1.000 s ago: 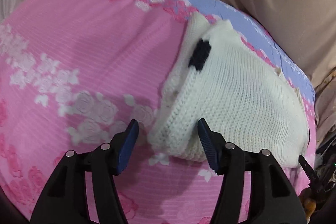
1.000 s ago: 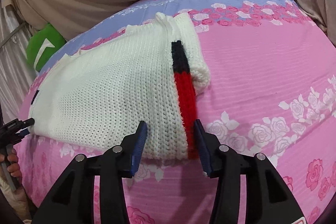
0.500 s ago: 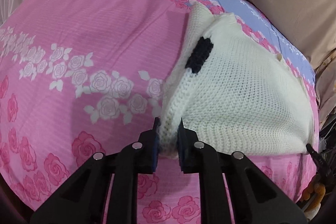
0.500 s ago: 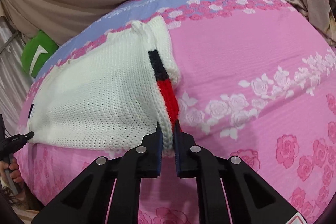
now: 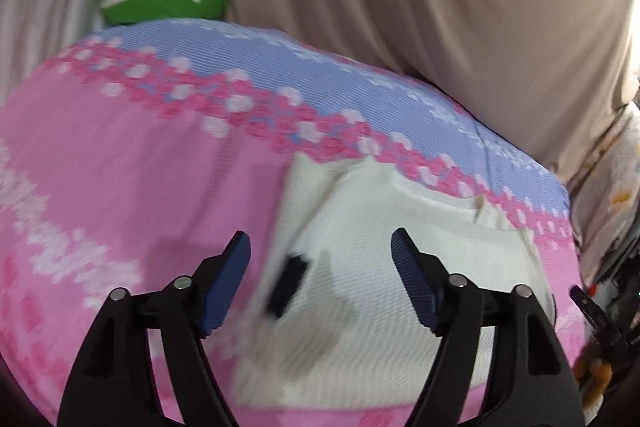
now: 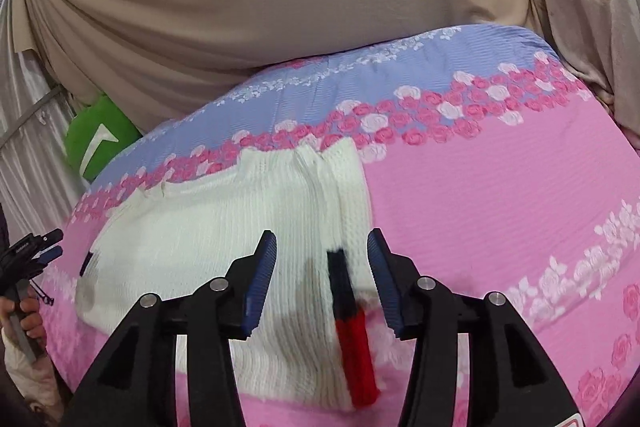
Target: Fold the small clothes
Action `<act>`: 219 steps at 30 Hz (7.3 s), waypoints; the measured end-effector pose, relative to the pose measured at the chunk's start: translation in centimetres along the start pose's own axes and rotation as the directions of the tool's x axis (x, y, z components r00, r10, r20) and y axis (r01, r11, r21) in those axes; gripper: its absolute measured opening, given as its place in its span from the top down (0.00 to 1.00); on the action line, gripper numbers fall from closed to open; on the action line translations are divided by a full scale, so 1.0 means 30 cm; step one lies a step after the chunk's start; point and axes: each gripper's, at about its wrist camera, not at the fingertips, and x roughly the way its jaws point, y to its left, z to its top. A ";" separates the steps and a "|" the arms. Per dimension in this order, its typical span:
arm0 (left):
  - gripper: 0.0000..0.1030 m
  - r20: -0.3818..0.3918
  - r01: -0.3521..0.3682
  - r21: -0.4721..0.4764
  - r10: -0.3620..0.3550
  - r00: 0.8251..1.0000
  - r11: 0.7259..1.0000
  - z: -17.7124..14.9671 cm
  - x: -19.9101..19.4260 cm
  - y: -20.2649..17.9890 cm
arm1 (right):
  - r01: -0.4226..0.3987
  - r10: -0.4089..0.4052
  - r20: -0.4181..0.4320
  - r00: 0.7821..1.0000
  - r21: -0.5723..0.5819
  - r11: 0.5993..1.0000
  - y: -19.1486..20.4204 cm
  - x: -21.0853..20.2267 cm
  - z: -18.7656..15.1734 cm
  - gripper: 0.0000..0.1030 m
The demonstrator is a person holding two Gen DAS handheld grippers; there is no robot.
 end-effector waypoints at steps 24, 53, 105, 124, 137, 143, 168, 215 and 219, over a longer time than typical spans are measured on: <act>0.94 -0.058 -0.106 0.037 0.108 0.993 0.994 0.074 0.386 -0.013 | -0.046 0.048 -0.071 0.996 0.028 0.999 -0.005 0.302 0.178 0.86; 0.74 0.170 -0.268 0.110 0.248 0.954 0.957 0.098 0.127 -0.102 | 0.014 -0.010 0.066 0.998 -0.065 0.998 0.137 0.138 0.182 0.78; 0.54 -0.047 -0.167 0.126 0.174 0.984 0.978 0.055 0.363 -0.142 | 0.031 -0.028 -0.133 0.991 0.025 0.999 0.104 0.404 0.177 0.83; 0.37 -0.129 -0.024 -0.203 -0.003 0.992 0.979 -0.182 0.151 0.120 | -0.350 0.281 -0.305 0.910 -0.198 0.916 0.527 0.416 -0.146 0.90; 0.76 0.051 0.051 0.139 -0.058 0.997 0.989 -0.062 -0.022 -0.341 | -0.355 0.293 -0.280 0.914 -0.201 0.913 0.524 0.401 -0.170 0.90; 0.76 0.027 0.088 0.212 -0.096 0.995 0.973 -0.068 0.005 -0.484 | -0.363 0.302 -0.284 0.910 -0.196 0.911 0.525 0.401 -0.167 0.90; 0.42 -0.163 0.163 0.498 -0.093 0.982 0.852 -0.368 0.278 -0.953 | -0.090 0.091 -0.028 0.995 0.036 0.995 -0.029 -0.080 -0.107 0.70; 0.77 -0.342 0.235 0.305 -0.125 0.932 0.923 -0.455 0.127 -0.486 | -0.189 0.202 -0.063 0.977 0.173 0.967 -0.122 -0.089 -0.174 0.64; 0.65 -0.273 0.232 0.326 -0.144 0.951 0.916 -0.399 0.020 -0.488 | -0.122 0.120 0.023 0.993 0.122 0.985 -0.111 -0.211 -0.145 0.52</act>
